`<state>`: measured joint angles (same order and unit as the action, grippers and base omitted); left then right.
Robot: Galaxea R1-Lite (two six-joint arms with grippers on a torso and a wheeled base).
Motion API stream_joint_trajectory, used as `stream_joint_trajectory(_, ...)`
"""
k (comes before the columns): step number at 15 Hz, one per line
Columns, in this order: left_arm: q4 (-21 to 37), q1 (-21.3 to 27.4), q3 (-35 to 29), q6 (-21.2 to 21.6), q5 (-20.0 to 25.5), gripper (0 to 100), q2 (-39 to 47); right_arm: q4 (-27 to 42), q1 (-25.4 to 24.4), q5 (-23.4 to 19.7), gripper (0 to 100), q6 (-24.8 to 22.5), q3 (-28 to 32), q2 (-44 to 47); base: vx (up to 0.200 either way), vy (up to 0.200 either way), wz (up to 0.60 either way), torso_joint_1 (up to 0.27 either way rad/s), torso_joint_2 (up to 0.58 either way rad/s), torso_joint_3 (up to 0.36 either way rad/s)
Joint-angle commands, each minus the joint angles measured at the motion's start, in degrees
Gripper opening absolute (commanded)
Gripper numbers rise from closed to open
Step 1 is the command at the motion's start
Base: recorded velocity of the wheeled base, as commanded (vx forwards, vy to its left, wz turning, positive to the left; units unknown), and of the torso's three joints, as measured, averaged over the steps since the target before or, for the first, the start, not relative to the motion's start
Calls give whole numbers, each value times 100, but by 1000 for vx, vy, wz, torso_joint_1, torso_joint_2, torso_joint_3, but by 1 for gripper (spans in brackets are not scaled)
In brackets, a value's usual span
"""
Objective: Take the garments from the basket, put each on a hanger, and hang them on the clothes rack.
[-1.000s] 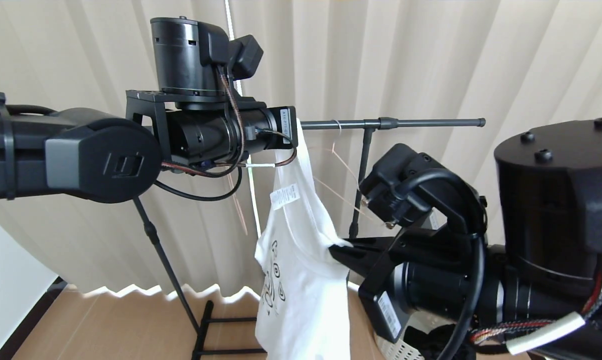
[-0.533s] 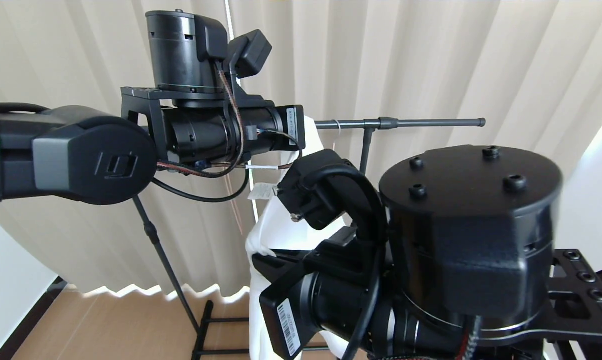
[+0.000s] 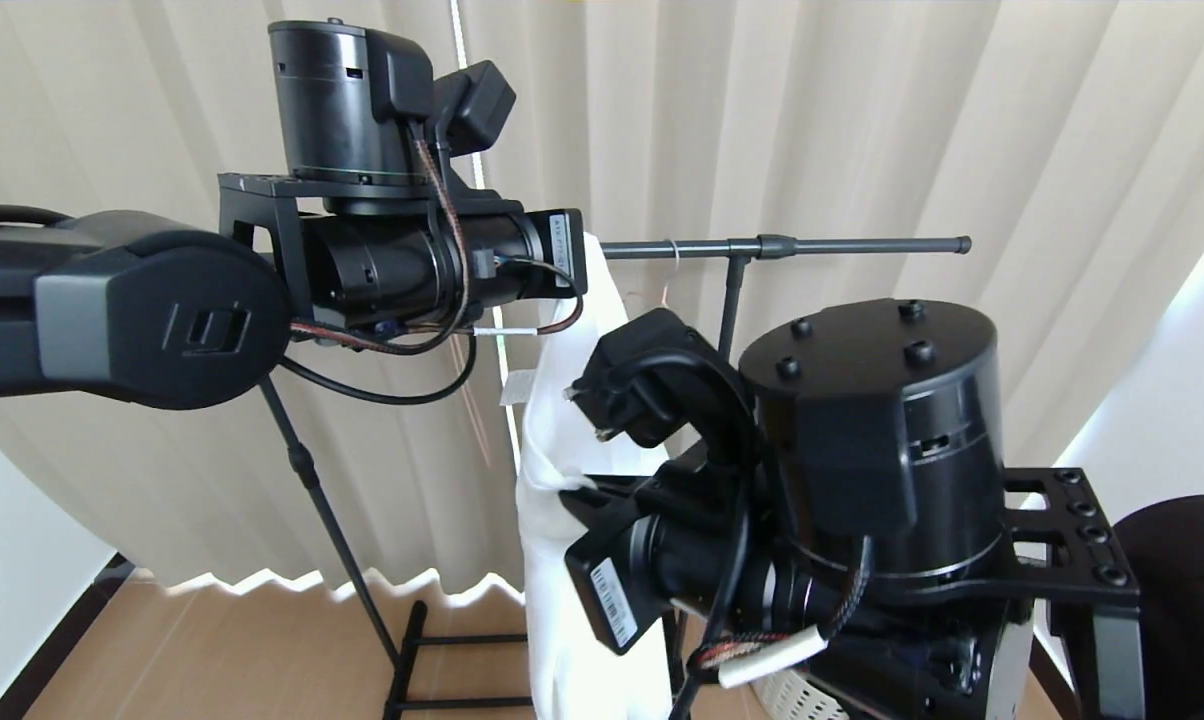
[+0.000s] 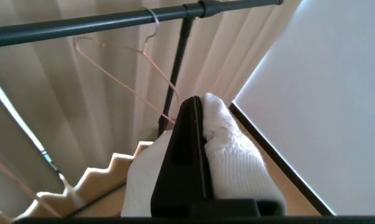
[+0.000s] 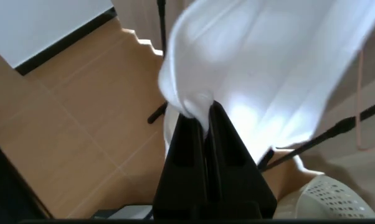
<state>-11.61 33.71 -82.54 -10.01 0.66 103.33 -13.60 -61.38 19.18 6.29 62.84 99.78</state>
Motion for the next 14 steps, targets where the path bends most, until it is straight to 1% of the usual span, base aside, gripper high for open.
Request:
stream_joint_trajectory(1, 0, -84, 98, -1, -163, 0, -76, 7, 416, 7, 0, -216, -97, -152, 0, 0, 0, 0, 0, 0)
stream_joint_trajectory(2, 9, -171, 177, -1, -400, 0, -120, 7, 777, 7, 0, -401, -97, -169, 0, 0, 0, 0, 0, 0)
stream_joint_trajectory(4, 9, -198, 300, -1, -540, 0, -234, -2, 1111, 7, 0, -576, -79, -152, 0, 0, 0, 0, 0, 0)
stream_joint_trajectory(5, 18, -198, 537, -1, -655, 0, -401, -37, 1418, 7, 0, -620, 18, -82, 0, 0, 0, 0, 0, 0)
stream_joint_trajectory(8, 18, -180, 1135, 8, -822, 0, -718, -55, 1656, 69, 0, -568, 369, 226, 0, 0, 0, 0, 0, 0)
stream_joint_trajectory(10, 9, -163, 1460, -1, -918, 0, -814, -72, 1717, 139, 0, -409, 580, 446, 0, 0, 0, 0, 0, 0)
stream_joint_trajectory(12, 9, -75, 2067, -10, -1024, 0, -981, -46, 1717, 350, 0, 65, 1063, 771, 0, 0, 0, 0, 0, 0)
stream_joint_trajectory(14, 9, 39, 2559, -36, -1024, 0, -1113, -19, 1691, 394, 0, 549, 1441, 1000, 0, 0, 0, 0, 0, 0)
